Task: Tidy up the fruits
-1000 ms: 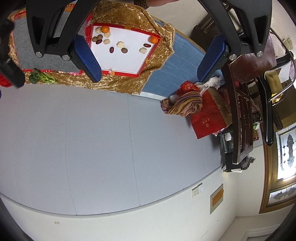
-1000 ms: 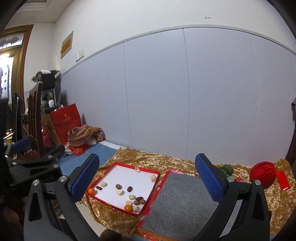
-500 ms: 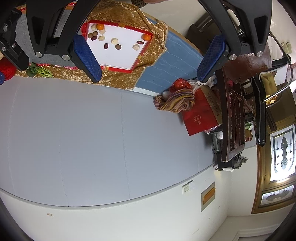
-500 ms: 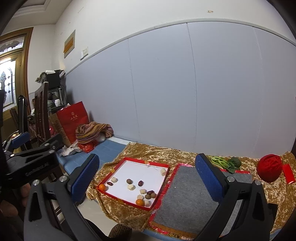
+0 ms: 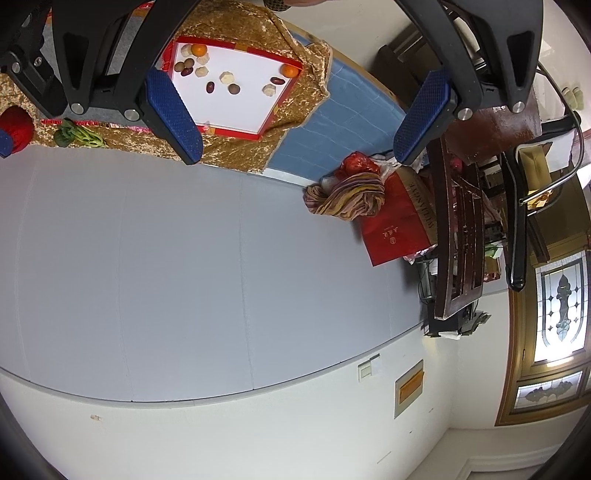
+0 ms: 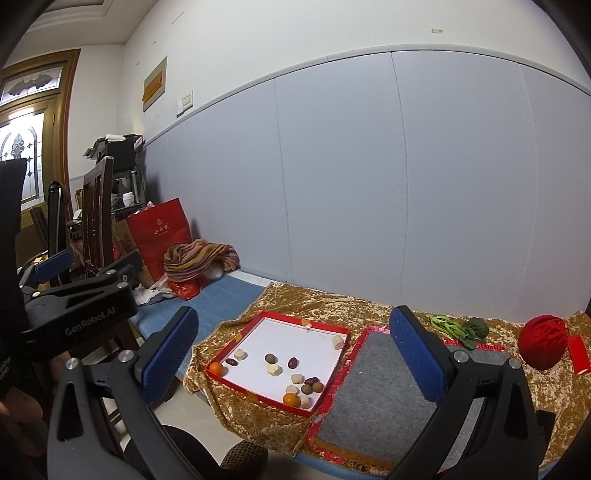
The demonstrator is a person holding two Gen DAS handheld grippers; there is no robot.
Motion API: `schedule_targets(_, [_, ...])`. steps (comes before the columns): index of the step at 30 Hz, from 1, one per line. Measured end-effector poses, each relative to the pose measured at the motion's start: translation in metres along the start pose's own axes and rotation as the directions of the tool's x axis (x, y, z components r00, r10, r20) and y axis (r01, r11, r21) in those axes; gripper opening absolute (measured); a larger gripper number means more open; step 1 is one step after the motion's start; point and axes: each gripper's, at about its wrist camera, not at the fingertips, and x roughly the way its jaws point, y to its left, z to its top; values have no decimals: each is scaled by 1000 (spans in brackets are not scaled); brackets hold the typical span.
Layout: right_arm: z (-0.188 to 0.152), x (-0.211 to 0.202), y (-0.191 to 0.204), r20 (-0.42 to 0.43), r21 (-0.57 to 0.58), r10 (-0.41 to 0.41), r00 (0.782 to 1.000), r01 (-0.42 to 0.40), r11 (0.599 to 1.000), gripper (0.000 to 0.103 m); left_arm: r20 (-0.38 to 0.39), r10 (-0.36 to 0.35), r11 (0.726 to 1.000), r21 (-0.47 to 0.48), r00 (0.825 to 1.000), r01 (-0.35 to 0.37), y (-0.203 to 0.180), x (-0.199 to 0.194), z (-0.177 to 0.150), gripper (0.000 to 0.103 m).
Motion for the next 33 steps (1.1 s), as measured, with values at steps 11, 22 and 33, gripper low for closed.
schedule_targets(11, [-5,0,13,-8,-28,20,1000,-20,999,103,-3,16,1000,-5,1000,-16,6,3,0,103])
schedule_targets(22, [-5,1,18,-10,-34,24,1000,-24,999,103,-1,19,1000,-12,1000,-19,12,4,-1,103])
schedule_targets(33, [-5,-3,23,5,-39,29,1000,-29,999,103,7,34,999,-22,999,-33,20,2,1,103])
